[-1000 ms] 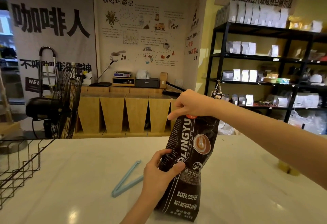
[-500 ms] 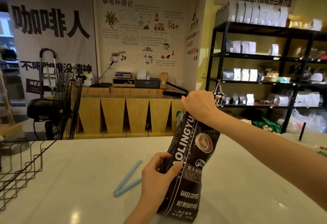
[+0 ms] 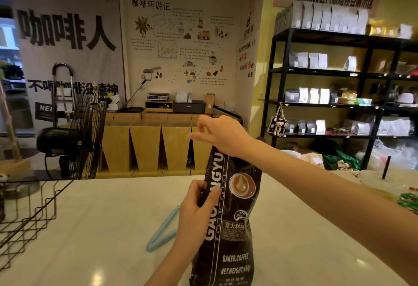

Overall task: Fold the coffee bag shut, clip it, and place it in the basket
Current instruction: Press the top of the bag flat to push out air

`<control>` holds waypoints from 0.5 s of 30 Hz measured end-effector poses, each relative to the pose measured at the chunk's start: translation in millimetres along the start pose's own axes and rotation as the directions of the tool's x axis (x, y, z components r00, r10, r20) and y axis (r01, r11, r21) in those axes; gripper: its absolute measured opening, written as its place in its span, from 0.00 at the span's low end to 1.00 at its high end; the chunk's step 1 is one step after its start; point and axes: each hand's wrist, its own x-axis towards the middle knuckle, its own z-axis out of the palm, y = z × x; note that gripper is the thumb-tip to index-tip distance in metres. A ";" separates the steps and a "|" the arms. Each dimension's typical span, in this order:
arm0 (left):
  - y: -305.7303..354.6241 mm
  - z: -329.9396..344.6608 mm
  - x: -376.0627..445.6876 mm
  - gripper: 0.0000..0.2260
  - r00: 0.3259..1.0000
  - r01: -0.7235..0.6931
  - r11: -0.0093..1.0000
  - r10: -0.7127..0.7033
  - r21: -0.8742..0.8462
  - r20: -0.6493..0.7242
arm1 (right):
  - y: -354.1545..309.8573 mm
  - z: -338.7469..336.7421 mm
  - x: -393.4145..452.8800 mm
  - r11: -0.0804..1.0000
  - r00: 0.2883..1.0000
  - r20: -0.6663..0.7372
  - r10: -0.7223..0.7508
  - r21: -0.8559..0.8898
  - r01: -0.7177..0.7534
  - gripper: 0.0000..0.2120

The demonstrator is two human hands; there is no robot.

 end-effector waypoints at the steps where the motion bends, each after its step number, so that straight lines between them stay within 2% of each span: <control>1: 0.1 1.5 -0.7 0.13 0.999 -0.021 1.000 0.021 0.006 -0.031 | -2.2 1.2 1.1 0.996 1.000 -0.021 -0.009 -0.087 0.007 0.19; 3: 0.1 3.8 -4.1 0.08 0.995 -0.052 0.998 0.054 0.026 -0.084 | -3.7 5.6 0.5 0.971 0.997 -0.062 -0.044 -0.237 0.028 0.18; 5: 1.0 5.6 -7.7 0.05 0.992 -0.063 0.997 0.066 0.038 -0.111 | -4.0 10.1 -1.0 0.948 0.997 -0.058 -0.048 -0.316 0.027 0.18; 11: 3.3 -0.1 -7.6 0.07 0.989 -0.087 0.994 0.094 0.069 -0.113 | 0.1 21.3 1.6 0.954 0.995 -0.087 0.040 -0.294 -0.064 0.17; 15: 2.0 -6.0 -7.4 0.07 0.989 -0.080 0.993 0.090 0.092 -0.120 | -3.6 24.4 3.3 0.948 0.992 -0.120 -0.039 -0.318 -0.002 0.15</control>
